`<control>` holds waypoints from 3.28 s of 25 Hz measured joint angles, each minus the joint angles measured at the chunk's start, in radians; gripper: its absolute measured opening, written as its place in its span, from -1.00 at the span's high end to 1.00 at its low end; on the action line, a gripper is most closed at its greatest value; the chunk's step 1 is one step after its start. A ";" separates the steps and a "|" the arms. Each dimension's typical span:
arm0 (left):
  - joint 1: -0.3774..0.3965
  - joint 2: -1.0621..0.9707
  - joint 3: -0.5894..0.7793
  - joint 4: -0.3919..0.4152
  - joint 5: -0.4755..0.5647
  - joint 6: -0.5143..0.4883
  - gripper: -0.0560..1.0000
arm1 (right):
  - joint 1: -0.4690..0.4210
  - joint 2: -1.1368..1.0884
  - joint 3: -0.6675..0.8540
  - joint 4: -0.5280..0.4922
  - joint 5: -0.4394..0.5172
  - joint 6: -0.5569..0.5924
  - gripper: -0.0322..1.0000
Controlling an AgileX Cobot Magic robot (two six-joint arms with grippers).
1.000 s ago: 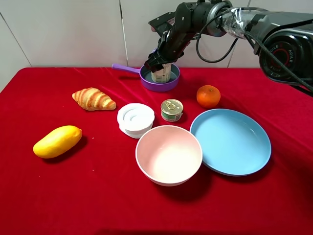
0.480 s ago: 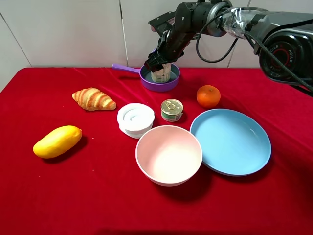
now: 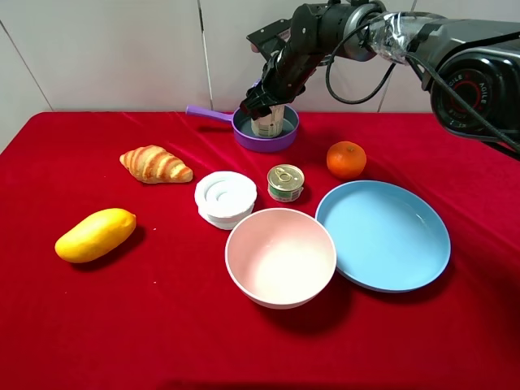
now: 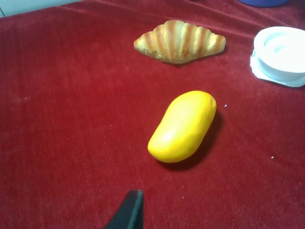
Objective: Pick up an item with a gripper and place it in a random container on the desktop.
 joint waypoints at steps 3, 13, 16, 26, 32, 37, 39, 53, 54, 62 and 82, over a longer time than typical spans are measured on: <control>0.000 0.000 0.000 0.000 0.000 0.000 -0.96 | 0.000 0.000 0.000 0.000 -0.002 0.000 -0.03; 0.000 0.000 0.000 0.000 0.000 0.000 -0.96 | 0.000 0.000 -0.005 0.003 -0.022 0.000 -0.28; 0.000 0.000 0.000 0.000 0.000 0.000 -0.96 | 0.000 0.000 -0.005 0.003 -0.022 0.000 -0.28; 0.000 0.000 0.000 0.000 0.000 0.000 -0.96 | 0.000 0.000 -0.005 0.006 -0.022 -0.010 -0.39; 0.000 0.000 0.000 0.000 0.000 0.000 -0.96 | 0.000 -0.004 -0.005 0.010 -0.021 -0.012 -0.41; 0.000 0.000 0.000 0.000 0.000 0.000 -0.96 | 0.000 -0.044 -0.005 0.002 0.002 -0.012 -0.41; 0.000 0.000 0.000 0.000 0.000 0.000 -0.96 | 0.000 -0.067 -0.005 -0.006 0.022 -0.012 -0.41; 0.000 0.000 0.000 0.000 0.000 0.000 -0.96 | 0.000 -0.279 0.030 -0.066 0.395 0.010 -0.41; 0.000 0.000 0.000 0.000 0.000 0.000 -0.96 | 0.000 -0.305 0.045 -0.069 0.419 0.010 -0.41; 0.000 0.000 0.000 0.000 0.000 0.000 -0.96 | 0.002 -0.531 0.268 -0.103 0.467 0.030 -0.41; 0.000 0.000 0.000 0.000 0.000 0.000 -0.96 | 0.002 -1.292 1.071 -0.087 0.391 0.033 -0.41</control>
